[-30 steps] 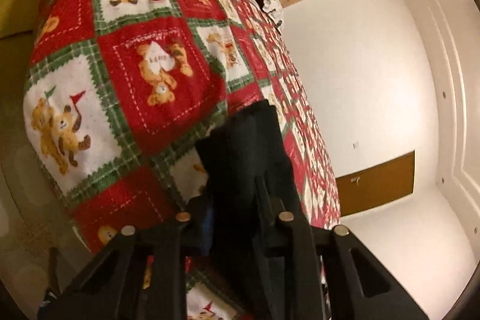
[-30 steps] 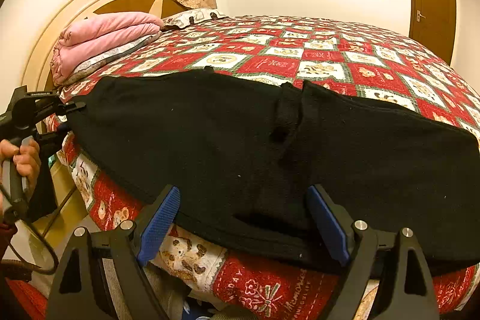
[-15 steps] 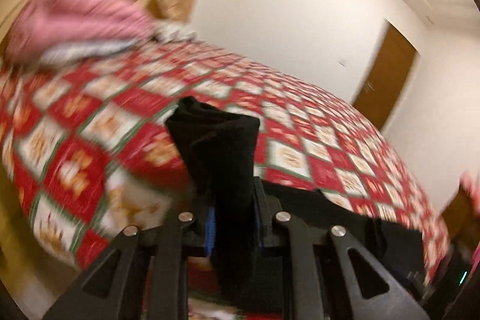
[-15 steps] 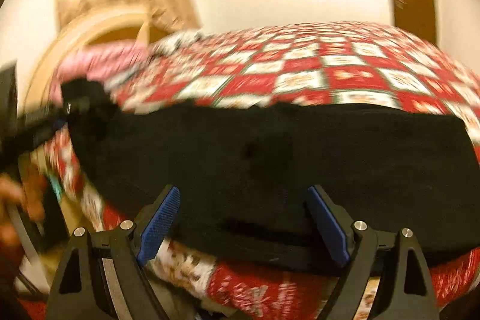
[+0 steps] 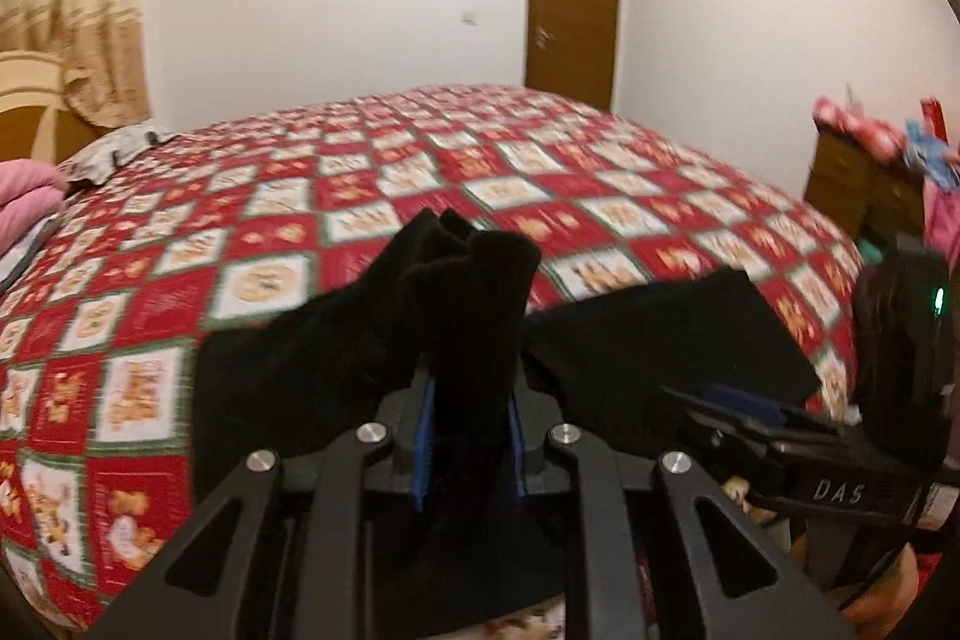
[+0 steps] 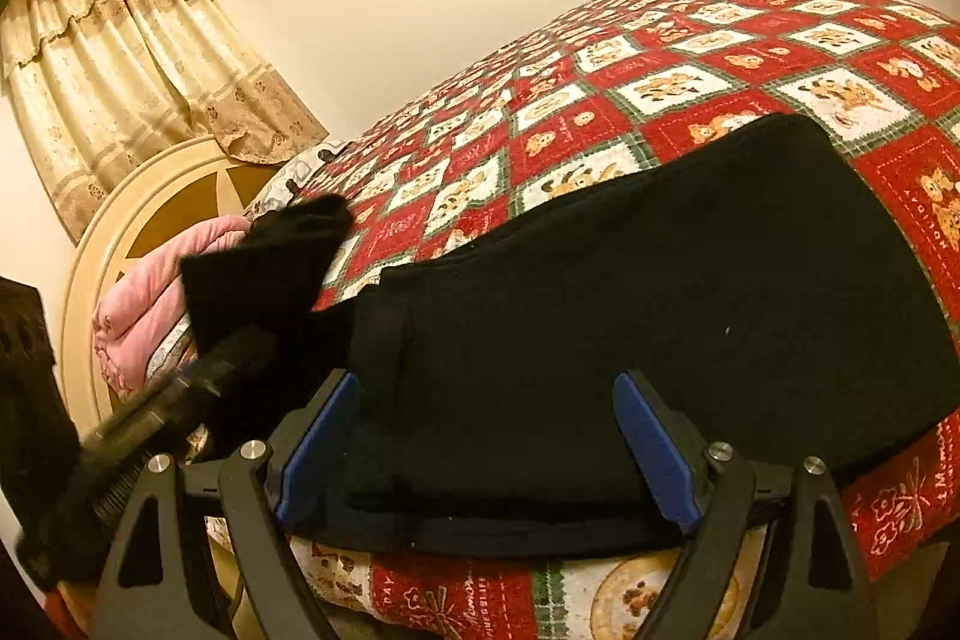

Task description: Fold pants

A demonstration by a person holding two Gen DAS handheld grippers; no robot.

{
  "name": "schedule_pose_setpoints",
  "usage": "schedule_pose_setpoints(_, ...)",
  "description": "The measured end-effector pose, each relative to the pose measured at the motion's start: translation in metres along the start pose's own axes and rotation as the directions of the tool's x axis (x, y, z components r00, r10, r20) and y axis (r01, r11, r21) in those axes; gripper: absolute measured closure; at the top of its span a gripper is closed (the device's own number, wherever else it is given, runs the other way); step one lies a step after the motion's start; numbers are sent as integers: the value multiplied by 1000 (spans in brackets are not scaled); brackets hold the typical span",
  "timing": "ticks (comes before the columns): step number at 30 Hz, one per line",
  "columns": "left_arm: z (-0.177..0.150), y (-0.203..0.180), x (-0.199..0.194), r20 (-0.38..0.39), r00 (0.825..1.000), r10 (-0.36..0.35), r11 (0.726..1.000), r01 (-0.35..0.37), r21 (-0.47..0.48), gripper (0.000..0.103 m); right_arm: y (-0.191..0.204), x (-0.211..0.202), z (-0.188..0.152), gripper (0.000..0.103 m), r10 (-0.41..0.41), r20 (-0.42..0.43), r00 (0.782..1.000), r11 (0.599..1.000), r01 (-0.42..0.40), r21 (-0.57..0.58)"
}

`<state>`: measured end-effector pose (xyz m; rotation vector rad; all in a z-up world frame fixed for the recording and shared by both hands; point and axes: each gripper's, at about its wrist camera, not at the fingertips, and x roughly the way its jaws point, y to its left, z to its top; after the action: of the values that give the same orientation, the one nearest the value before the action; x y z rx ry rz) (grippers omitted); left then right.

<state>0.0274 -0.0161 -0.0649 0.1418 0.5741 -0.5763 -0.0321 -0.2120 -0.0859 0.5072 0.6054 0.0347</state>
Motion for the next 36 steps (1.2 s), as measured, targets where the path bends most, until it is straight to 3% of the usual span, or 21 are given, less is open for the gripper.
schedule_pose_setpoints(3, -10, -11, 11, -36, 999, 10, 999, -8, 47, 82, -2, -1, 0, 15, -4, -1, 1000, 1000, 4, -7)
schedule_pose_setpoints(9, -23, -11, 24, -92, 996, 4, 999, -1, 34, 82, -3, 0, 2, 15, -8, -12, 1000, 1000, 7, -17)
schedule_pose_setpoints(13, -24, -12, 25, -94, 996, 0, 1000, 3, 27, 82, -13, -1, 17, 15, 68, -53, 996, 996, -65, 53)
schedule_pose_setpoints(19, -26, -13, 27, -95, 995, -6, 1000, 8, 15, 82, -21, -7, 50, 16, 208, -31, 978, 969, -202, 139)
schedule_pose_setpoints(21, -27, -13, 27, -92, 996, -6, 1000, 7, 13, 82, -21, 3, 63, 17, 249, -57, 967, 960, -238, 148)
schedule_pose_setpoints(25, -28, -15, 26, -88, 996, 1, 1000, 0, 14, 82, -7, 29, 76, 17, 236, -103, 966, 970, -229, 81)
schedule_pose_setpoints(32, -33, -14, 22, -71, 997, -8, 1000, 9, 15, 82, 17, 72, 73, 17, 249, -169, 954, 968, -248, 27)
schedule_pose_setpoints(36, -35, -14, 21, -58, 998, -12, 1000, 13, 17, 82, 31, 91, 76, 17, 264, -238, 935, 962, -273, -6)
